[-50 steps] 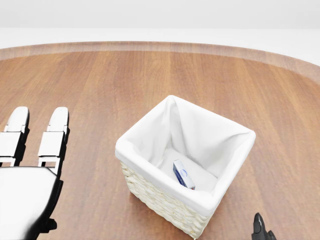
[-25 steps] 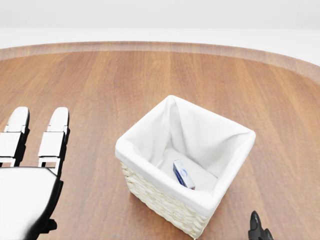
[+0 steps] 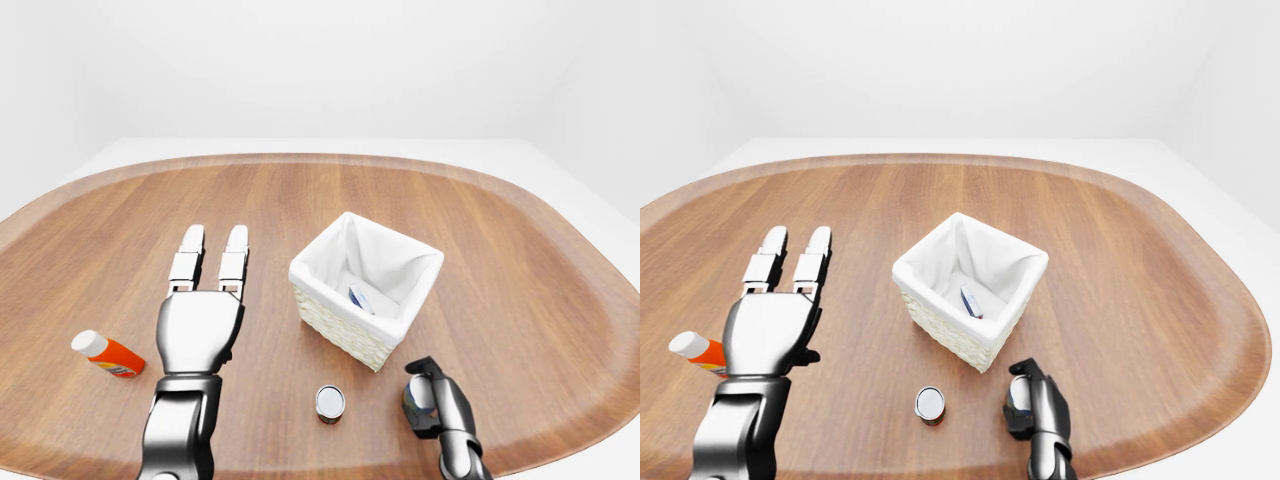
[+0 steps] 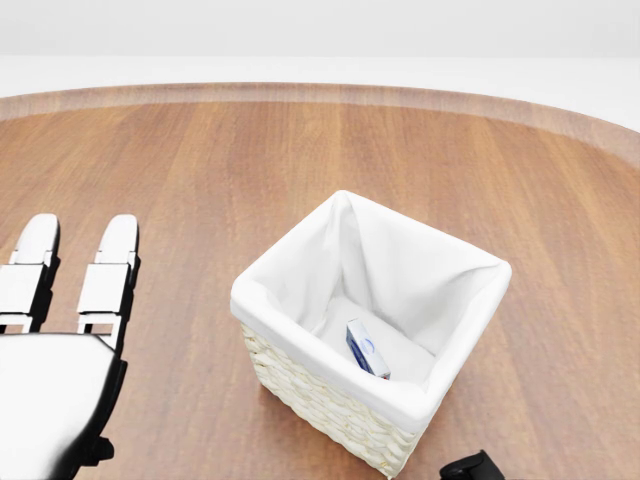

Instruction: Pick up the alphabet soup and the cream cheese box, and put them in the basket.

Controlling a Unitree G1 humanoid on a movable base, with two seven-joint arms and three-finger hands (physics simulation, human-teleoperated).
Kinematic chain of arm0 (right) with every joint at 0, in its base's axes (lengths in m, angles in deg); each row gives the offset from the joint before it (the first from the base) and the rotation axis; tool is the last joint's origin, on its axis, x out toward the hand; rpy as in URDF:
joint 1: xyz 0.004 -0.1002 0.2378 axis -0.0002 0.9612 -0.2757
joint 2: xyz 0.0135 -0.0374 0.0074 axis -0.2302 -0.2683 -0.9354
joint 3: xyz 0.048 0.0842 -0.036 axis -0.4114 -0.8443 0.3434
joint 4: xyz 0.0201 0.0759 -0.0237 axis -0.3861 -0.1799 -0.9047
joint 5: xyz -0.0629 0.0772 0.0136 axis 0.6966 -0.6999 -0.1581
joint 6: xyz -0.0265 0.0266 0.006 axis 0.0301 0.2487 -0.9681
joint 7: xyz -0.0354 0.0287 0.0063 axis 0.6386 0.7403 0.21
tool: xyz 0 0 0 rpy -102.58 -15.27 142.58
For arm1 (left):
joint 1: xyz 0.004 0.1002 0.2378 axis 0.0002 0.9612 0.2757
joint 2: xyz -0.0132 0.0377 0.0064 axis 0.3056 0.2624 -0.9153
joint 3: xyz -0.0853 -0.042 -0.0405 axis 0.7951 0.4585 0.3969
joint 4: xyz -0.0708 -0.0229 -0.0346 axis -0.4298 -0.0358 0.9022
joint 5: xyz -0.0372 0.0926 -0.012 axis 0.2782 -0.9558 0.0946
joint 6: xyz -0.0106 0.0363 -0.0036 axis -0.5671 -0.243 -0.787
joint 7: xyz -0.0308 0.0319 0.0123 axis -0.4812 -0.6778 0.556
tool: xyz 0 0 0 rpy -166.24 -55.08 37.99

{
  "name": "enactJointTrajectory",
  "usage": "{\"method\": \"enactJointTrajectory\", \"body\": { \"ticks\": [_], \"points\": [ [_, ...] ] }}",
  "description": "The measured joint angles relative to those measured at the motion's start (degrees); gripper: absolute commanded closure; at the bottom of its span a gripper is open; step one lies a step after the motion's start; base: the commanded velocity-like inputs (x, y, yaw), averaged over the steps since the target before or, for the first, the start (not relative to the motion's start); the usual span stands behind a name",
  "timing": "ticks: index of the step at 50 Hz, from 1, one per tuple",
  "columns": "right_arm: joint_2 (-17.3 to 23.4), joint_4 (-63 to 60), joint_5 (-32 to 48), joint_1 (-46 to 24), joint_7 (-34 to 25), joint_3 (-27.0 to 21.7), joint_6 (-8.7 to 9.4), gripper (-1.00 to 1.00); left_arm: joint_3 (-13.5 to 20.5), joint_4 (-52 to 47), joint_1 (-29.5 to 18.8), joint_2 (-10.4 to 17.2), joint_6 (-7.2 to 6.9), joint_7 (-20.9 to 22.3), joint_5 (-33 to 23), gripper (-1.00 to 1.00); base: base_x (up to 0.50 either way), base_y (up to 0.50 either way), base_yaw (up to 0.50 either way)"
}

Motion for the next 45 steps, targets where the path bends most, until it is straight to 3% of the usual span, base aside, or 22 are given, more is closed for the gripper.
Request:
{"method": "enactJointTrajectory", "body": {
  "ticks": [13, 26, 45],
  "points": [
    [0.27, -0.23, -1.85, 1.11, 0.47, -1.94, 0.0, 1.0, -0.01, -0.34, -0.01, 0.0, -0.01, 0.08, -0.04, -1.0, 0.0, 0.0, 0.0],
    [-0.87, -6.77, -4.62, 5.99, -2.23, -7.58, 0.0, 1.0, 0.0, -0.68, 0.23, -0.07, 0.11, 0.0, -0.09, -1.0, 0.0, 0.0, 0.0],
    [-8.31, -30.37, -7.96, 11.26, -17.72, -20.53, 0.0, 1.0, 0.13, -0.45, 0.08, -0.03, 0.18, 0.11, 0.07, -1.0, 0.0, 0.0, 0.0]
  ]
}}
